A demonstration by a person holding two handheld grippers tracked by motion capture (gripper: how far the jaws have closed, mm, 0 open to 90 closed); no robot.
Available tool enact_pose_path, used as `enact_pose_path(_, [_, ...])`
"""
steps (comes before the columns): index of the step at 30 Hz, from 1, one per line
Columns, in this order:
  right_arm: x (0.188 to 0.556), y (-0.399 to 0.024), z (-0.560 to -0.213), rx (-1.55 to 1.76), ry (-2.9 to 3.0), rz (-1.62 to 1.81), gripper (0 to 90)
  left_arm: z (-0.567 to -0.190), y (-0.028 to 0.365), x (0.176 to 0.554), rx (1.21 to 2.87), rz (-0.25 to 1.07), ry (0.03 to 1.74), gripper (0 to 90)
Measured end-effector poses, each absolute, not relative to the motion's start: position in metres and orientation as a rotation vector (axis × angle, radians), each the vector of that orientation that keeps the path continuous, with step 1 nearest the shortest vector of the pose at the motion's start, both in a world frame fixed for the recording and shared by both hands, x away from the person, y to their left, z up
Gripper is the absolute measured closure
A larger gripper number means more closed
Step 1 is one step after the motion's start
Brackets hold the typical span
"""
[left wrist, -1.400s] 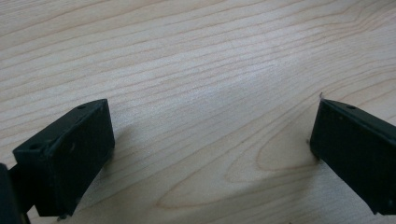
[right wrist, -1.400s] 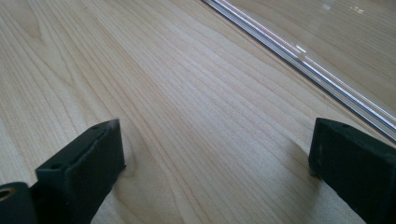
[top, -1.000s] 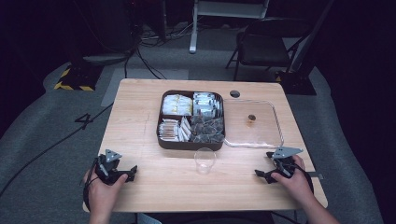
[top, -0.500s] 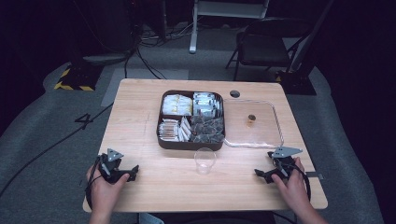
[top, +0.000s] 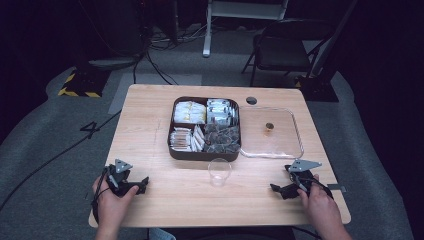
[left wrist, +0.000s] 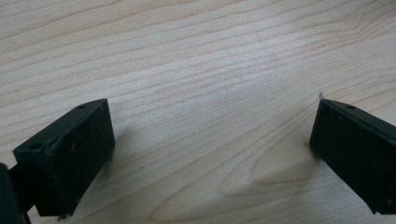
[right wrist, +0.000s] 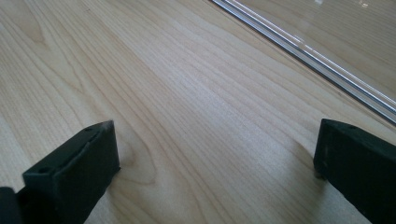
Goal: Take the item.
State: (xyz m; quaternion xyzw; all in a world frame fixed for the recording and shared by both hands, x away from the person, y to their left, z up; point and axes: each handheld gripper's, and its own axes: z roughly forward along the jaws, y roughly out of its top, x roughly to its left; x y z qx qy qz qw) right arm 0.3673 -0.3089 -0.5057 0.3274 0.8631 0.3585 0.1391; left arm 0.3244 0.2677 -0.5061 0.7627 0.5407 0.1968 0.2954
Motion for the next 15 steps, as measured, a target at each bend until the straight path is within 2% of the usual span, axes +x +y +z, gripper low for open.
enact_pose_path(6, [0.3771,-0.3132,-0.5058,0.828,2.568,1.071,0.3,-0.5061,0.2676,0.3244,2.027,0.523,1.439,0.2])
enact_pose_path(15, [0.3777,-0.3137,-0.5058,0.818,2.574,1.071,0.3,-0.5061,0.2676,0.3244,2.027,0.523,1.439,0.2])
